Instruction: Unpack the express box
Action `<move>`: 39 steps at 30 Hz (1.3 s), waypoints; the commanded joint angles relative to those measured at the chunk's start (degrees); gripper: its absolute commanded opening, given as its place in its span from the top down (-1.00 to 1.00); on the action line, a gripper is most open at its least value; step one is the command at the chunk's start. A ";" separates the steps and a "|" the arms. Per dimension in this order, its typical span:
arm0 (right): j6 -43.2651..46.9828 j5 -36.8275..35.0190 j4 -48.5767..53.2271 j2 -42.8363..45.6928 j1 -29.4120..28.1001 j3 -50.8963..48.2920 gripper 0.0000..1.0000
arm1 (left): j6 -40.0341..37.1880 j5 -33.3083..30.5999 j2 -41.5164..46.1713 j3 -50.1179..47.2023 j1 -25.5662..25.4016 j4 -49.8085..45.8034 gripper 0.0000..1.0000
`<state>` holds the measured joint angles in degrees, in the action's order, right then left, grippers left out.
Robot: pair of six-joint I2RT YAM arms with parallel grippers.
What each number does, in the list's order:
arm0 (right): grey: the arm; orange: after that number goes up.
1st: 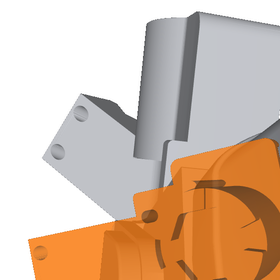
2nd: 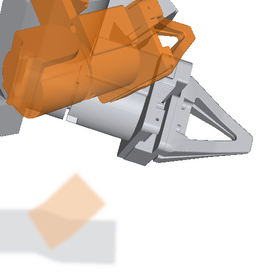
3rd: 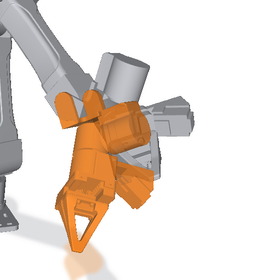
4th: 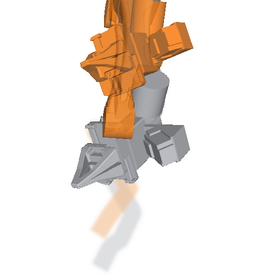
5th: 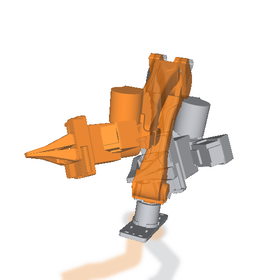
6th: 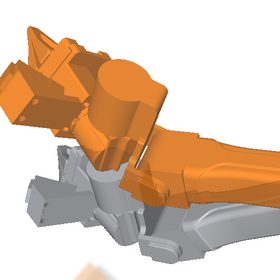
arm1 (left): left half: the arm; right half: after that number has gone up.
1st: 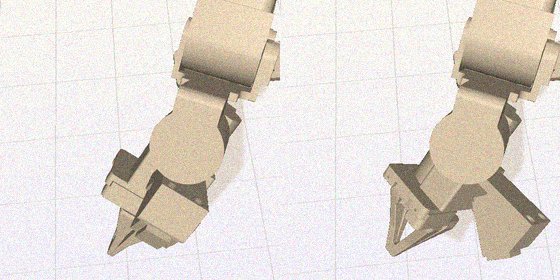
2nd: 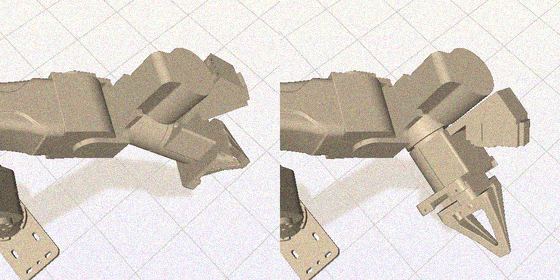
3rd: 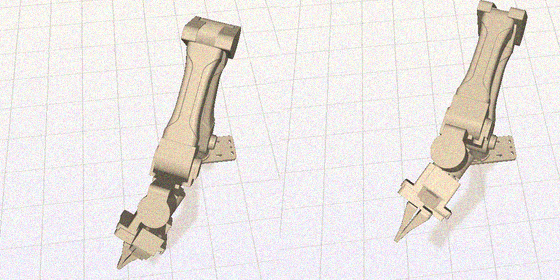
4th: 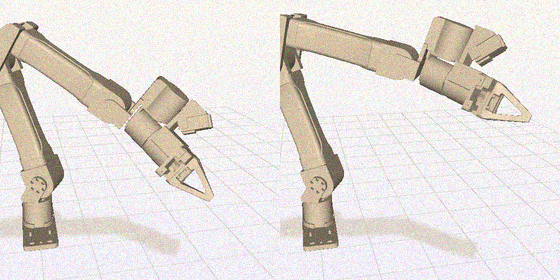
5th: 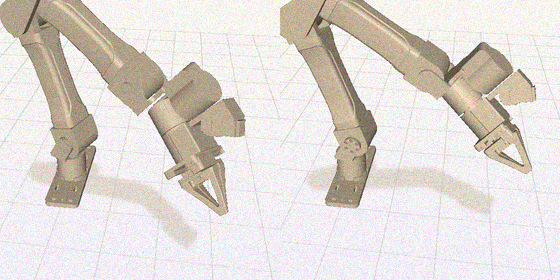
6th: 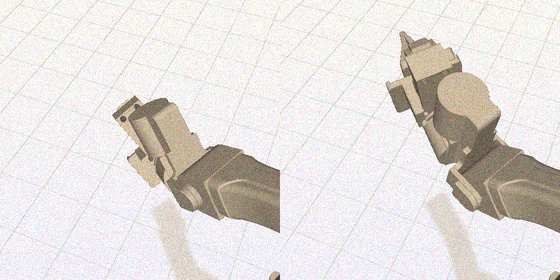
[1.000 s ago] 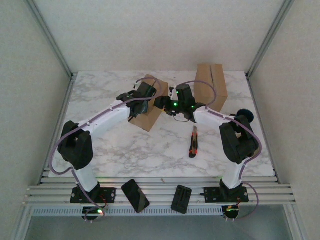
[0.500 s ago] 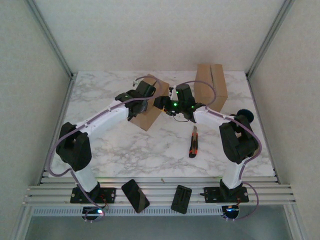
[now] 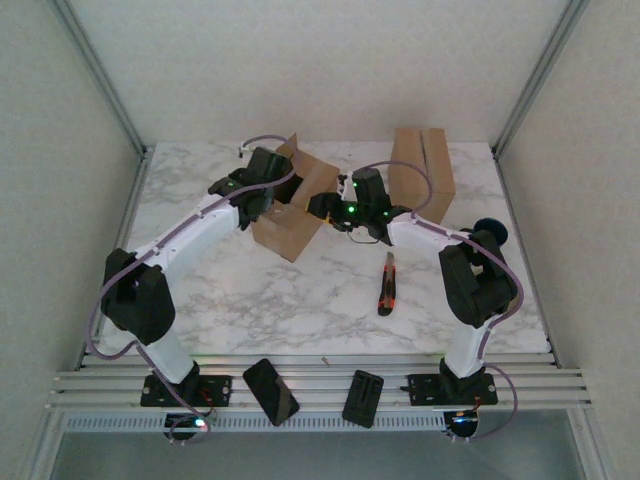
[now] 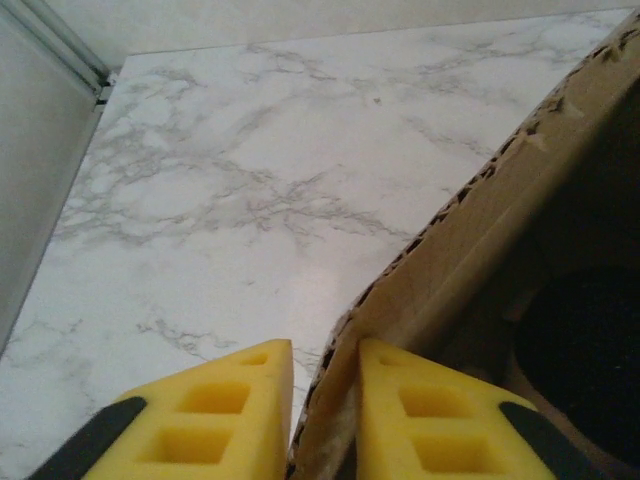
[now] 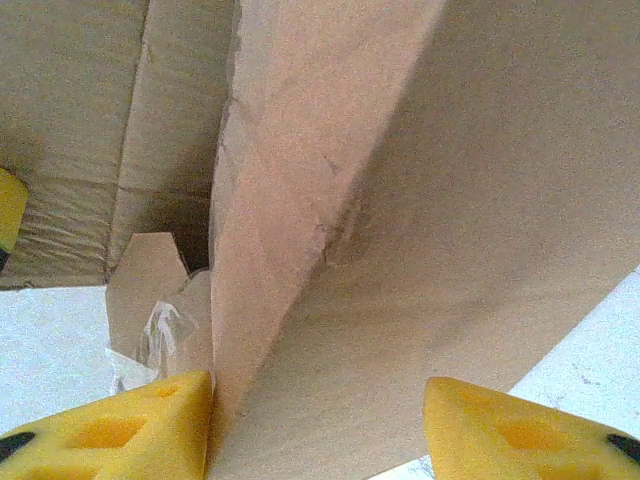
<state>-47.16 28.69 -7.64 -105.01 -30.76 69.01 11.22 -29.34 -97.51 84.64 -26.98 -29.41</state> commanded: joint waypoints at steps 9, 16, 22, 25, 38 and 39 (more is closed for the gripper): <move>6.47 -4.76 20.87 2.27 0.72 3.24 -0.69 | 5.55 12.03 5.32 -4.11 1.93 0.30 1.00; 15.95 -22.11 41.74 11.00 -2.57 10.93 -0.94 | 10.40 16.19 11.55 -6.42 0.66 -1.44 1.00; 19.39 -33.87 55.12 10.24 -8.05 22.94 -0.98 | 14.15 16.40 13.97 -9.01 -3.11 -0.70 1.00; 20.73 -37.86 59.45 6.57 -10.80 30.71 -0.98 | 15.18 16.11 14.53 -10.32 -4.86 0.35 1.00; 20.88 -46.09 77.33 -18.58 -14.58 63.79 -0.76 | 18.40 17.47 18.44 -14.65 -6.03 3.80 1.00; 20.68 -46.09 77.03 -18.81 -14.88 63.71 -0.75 | 18.56 17.53 18.65 -14.91 -6.06 3.98 1.00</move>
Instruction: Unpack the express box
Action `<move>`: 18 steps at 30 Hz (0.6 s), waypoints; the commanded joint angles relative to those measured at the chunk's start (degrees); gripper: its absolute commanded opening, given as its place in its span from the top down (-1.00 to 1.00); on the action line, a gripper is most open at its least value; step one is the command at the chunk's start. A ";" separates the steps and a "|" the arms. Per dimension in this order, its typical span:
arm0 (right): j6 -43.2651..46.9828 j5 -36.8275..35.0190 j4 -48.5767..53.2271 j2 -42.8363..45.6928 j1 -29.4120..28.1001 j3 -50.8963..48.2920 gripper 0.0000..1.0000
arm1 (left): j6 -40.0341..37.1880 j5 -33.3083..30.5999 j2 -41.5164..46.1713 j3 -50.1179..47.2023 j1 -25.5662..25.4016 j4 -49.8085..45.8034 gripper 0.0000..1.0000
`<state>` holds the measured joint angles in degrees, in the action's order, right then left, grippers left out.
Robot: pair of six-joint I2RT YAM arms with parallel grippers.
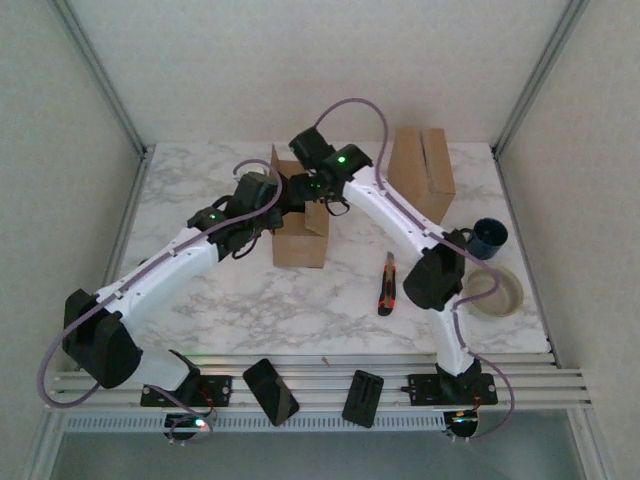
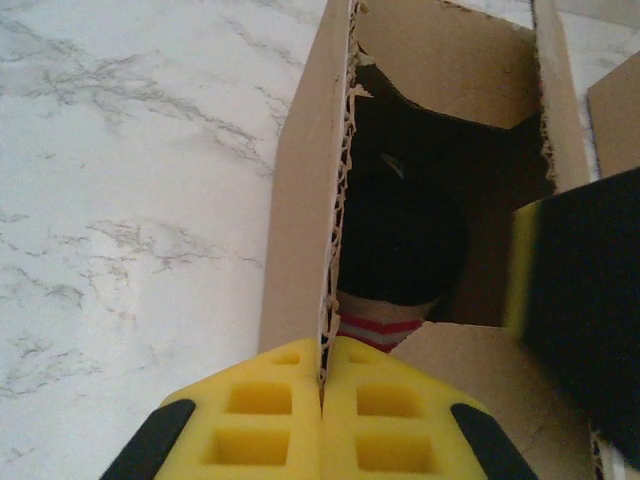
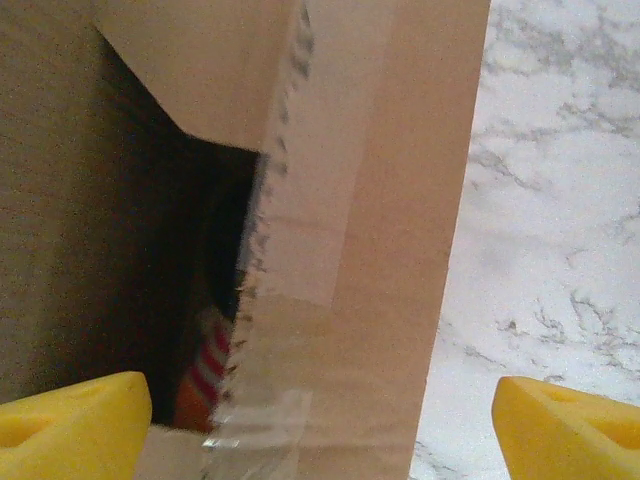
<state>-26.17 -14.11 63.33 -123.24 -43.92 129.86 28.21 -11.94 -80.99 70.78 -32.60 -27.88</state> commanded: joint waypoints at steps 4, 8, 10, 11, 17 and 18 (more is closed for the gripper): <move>-0.90 -4.12 6.08 -1.73 -2.19 2.25 -0.67 | 2.15 0.60 2.93 -1.85 -0.45 3.07 1.00; -1.50 -7.73 7.88 -2.40 -2.46 1.72 -0.22 | 2.48 0.54 3.82 -2.40 -0.45 3.04 1.00; -1.60 -10.06 8.75 -2.05 -2.51 1.46 0.08 | 2.57 0.44 4.08 -2.49 -0.45 2.82 1.00; -1.61 -11.20 9.03 -1.78 -2.65 1.45 0.18 | 2.74 0.37 4.17 -2.49 -0.45 2.60 1.00; -0.41 -19.93 10.86 -0.11 -2.54 1.15 1.00 | 3.42 0.51 5.78 -3.27 -0.54 2.22 1.00; 0.67 -20.57 10.09 0.75 -2.52 0.44 1.00 | 3.35 0.60 6.21 -3.45 -0.53 2.14 1.00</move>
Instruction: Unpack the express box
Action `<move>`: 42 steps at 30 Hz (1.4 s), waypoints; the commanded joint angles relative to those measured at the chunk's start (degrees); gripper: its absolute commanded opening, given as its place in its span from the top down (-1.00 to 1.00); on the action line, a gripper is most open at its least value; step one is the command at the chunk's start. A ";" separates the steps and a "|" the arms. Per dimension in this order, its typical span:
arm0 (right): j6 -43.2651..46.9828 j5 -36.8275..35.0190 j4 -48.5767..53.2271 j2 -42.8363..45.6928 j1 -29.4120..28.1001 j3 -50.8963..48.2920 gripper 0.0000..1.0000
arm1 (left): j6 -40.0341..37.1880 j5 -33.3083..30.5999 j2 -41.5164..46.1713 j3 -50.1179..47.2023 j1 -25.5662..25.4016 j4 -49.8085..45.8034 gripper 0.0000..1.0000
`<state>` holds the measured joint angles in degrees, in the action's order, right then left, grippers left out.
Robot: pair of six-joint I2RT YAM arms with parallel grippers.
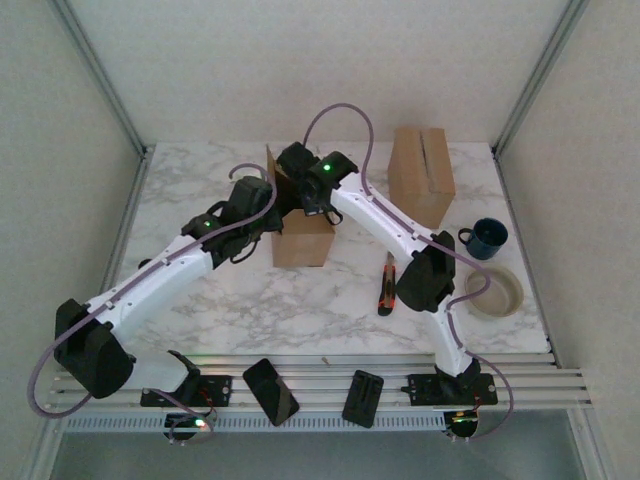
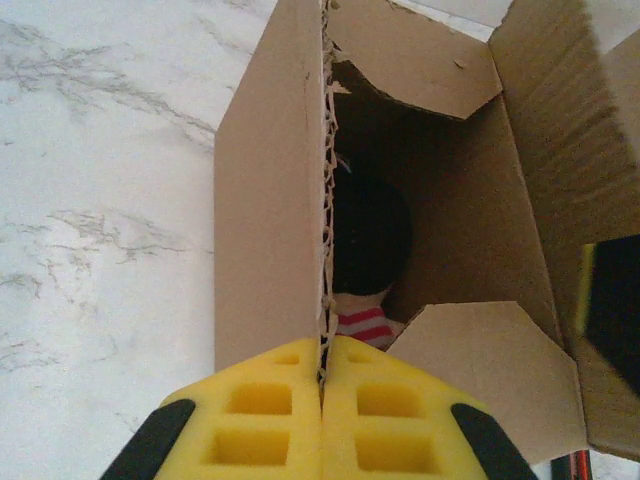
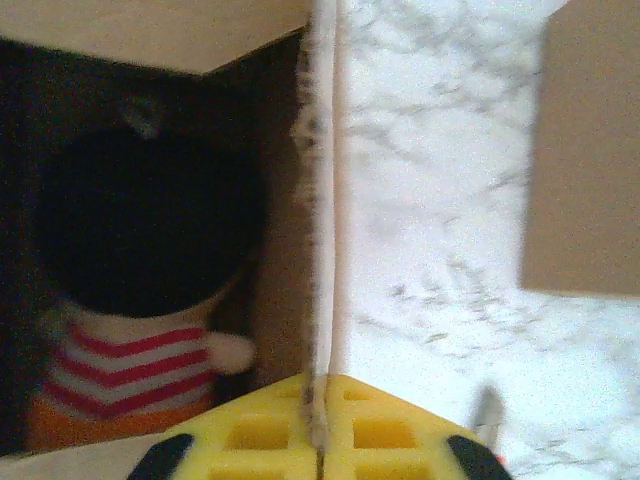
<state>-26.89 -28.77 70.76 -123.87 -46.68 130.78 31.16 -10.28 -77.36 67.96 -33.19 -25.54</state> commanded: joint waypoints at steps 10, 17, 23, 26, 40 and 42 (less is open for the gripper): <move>25.43 8.47 -18.95 22.22 0.95 -20.31 1.00 | -10.86 -0.43 4.82 11.29 -0.27 -3.03 -0.34; 30.58 21.10 -18.65 30.17 3.01 -24.28 1.00 | -21.84 -1.58 0.71 20.14 -1.77 -4.96 -0.38; 31.20 27.29 -18.63 33.62 3.61 -26.57 1.00 | -29.39 -5.99 -2.62 15.30 -5.59 -2.15 -0.23; 31.20 29.29 -18.25 34.21 5.57 -26.72 1.00 | -32.19 -12.03 -4.31 13.67 -9.39 -1.82 -0.33; 30.93 36.83 -17.63 35.50 8.41 -26.98 1.00 | -32.38 -32.89 -10.74 11.32 -15.27 -9.02 -0.56; 31.20 38.13 -17.38 35.76 8.61 -27.07 1.00 | -32.93 -34.56 -10.60 10.99 -14.74 -6.96 -0.59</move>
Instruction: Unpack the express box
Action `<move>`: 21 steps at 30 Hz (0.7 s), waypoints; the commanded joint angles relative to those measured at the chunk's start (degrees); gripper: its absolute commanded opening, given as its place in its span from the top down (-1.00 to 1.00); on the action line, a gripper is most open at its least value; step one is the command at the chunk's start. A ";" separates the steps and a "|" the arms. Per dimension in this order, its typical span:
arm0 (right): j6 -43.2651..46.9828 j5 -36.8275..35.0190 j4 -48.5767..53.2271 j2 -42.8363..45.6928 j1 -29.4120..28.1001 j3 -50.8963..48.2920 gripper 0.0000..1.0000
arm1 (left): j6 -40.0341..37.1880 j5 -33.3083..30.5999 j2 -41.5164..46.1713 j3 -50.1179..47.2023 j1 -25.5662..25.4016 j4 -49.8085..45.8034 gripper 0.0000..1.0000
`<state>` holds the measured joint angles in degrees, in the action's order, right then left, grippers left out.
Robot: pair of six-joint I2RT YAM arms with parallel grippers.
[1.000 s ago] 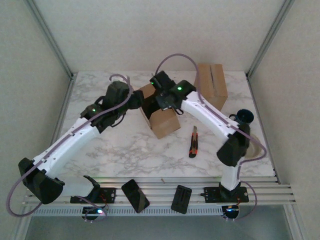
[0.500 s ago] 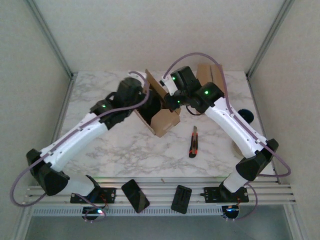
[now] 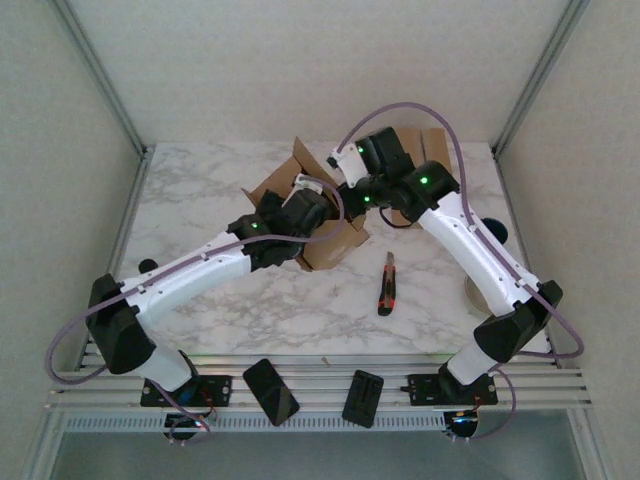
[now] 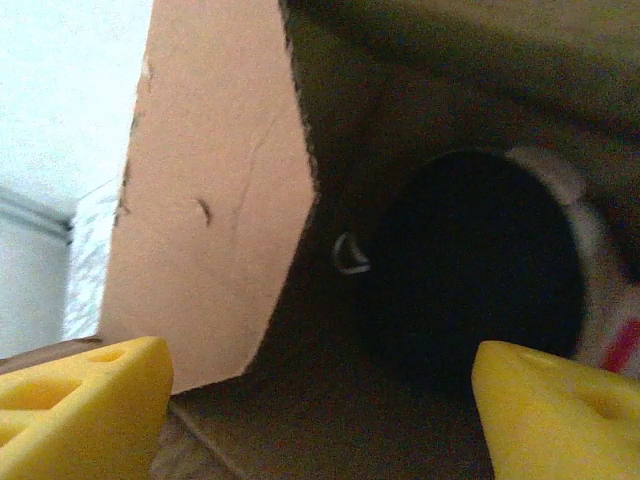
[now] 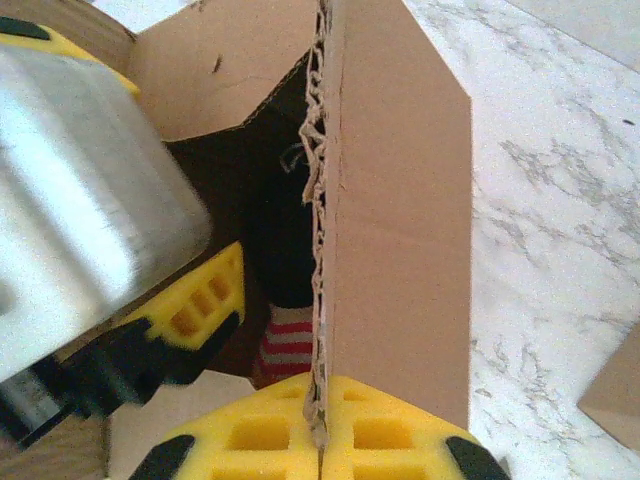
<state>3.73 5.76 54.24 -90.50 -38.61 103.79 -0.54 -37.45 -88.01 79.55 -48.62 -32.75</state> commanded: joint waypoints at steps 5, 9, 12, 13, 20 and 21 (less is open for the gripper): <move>1.38 6.44 -0.26 3.04 0.64 -0.90 1.00 | -4.58 -9.29 0.51 -1.74 1.99 6.65 -0.59; 2.54 8.86 0.03 3.97 0.63 -2.24 1.00 | -6.82 -8.78 0.24 -2.50 2.72 10.71 -0.52; 3.54 9.52 0.58 4.62 0.64 -3.04 1.00 | -8.11 -7.95 0.28 -2.98 3.68 12.78 -0.26; 3.72 9.42 0.60 4.73 0.60 -3.19 1.00 | -8.22 -7.77 0.34 -2.91 3.86 12.95 -0.10; 3.91 8.87 -0.33 5.51 1.15 -5.26 1.00 | -8.57 -6.95 2.41 -2.20 4.40 10.31 0.97; 3.92 8.90 -0.65 5.59 1.26 -5.81 1.00 | -8.68 -6.93 2.98 -2.20 4.49 9.68 1.00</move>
<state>6.72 13.13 54.11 -87.50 -37.52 98.96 -9.26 -43.07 -87.70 77.12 -45.12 -21.47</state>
